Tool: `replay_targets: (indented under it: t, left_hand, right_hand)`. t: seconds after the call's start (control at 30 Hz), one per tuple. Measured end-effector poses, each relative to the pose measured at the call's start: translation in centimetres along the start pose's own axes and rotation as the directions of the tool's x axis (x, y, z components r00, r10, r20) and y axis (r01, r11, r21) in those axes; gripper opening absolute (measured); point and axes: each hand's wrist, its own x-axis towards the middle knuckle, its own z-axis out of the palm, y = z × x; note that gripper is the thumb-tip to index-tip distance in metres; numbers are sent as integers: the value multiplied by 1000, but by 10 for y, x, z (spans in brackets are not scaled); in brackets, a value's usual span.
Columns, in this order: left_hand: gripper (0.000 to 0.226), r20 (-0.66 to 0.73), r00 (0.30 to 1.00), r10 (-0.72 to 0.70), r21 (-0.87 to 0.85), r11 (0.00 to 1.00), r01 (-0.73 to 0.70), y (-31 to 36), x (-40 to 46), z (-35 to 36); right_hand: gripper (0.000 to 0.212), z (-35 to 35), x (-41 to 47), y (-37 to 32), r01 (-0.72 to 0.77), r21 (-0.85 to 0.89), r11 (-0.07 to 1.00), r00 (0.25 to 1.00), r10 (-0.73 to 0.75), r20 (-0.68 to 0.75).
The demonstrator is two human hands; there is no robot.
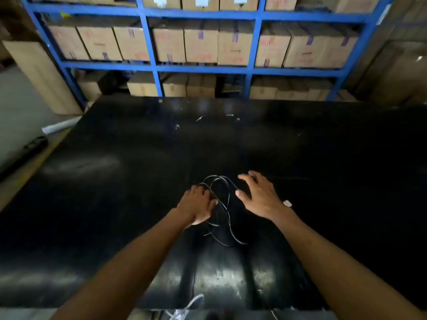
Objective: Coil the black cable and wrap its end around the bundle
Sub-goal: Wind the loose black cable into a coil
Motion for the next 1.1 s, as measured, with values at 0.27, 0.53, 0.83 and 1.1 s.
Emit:
replay_targets:
  t: [0.27,0.53,0.83,1.1]
  left_hand:
    - [40,220,966,-134,-112,980,161,-10,-14,82]
    - [21,248,914,-321,-227,898,376,5,-6,123]
    - [16,218,945,-243,-527,785,324,-16,7,72]
    - [20,12,996,-93,-621,780,81,-9,43,-35]
  right_hand:
    - [34,94,-13,-8,164,-72,984,963,-144,230]
    - [37,151,-4,-7,200,-93,975,949,-169,266]
    - [11,112,17,-1,234,105,966,965,-244,96]
    - [15,-1,67,-2,423,113,899,900,-403,-165]
